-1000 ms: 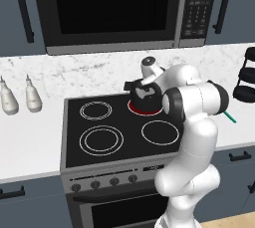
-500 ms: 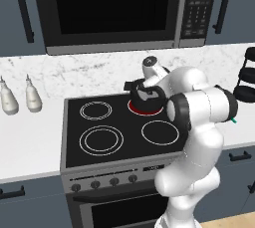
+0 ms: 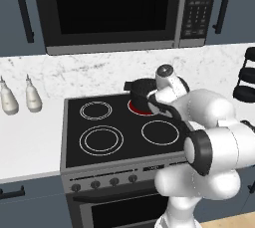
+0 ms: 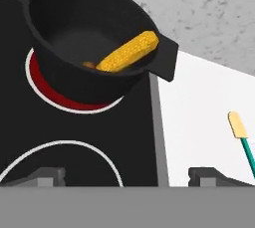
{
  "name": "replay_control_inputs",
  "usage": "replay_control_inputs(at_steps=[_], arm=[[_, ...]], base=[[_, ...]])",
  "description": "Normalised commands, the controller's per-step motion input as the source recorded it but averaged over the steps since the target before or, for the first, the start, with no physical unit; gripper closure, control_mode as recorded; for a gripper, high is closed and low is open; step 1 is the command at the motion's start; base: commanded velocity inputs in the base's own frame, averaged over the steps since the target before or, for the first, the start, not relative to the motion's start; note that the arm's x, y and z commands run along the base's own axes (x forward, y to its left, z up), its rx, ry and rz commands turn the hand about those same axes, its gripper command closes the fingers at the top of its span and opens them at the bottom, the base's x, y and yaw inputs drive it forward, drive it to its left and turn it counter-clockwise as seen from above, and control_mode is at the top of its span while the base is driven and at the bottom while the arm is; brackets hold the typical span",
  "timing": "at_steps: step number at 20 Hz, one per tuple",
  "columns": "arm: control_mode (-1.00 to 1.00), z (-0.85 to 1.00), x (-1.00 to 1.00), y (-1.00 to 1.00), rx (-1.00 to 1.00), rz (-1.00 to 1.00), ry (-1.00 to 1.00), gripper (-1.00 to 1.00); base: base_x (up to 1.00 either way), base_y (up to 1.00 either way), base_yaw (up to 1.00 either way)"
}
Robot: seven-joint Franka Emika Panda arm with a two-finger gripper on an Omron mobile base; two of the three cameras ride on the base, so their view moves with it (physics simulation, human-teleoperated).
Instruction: Put the bell pepper and corn in the pot. Retrieve the spatula and lightly stir the vegetables in the pot.
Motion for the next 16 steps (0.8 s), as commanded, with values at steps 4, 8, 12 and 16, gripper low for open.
replay_control_inputs(at_steps=[4, 8, 12, 16], arm=[[-1.0, 0.08, -0.98, -0.99, 0.12, 0.0, 0.0, -1.0], [-1.0, -0.07, -0.8, -1.0, 0.05, 0.0, 0.0, -1.0], [-1.0, -0.23, -0.31, -1.0, 0.0, 0.0, 0.02, -1.0], [-1.0, -0.06, 0.0, -1.0, -0.02, 0.0, 0.08, -1.0]], base=[[0.0, 0.0, 0.0], [0.0, 0.0, 0.0], [0.0, 0.0, 0.0], [0.0, 0.0, 0.0]])
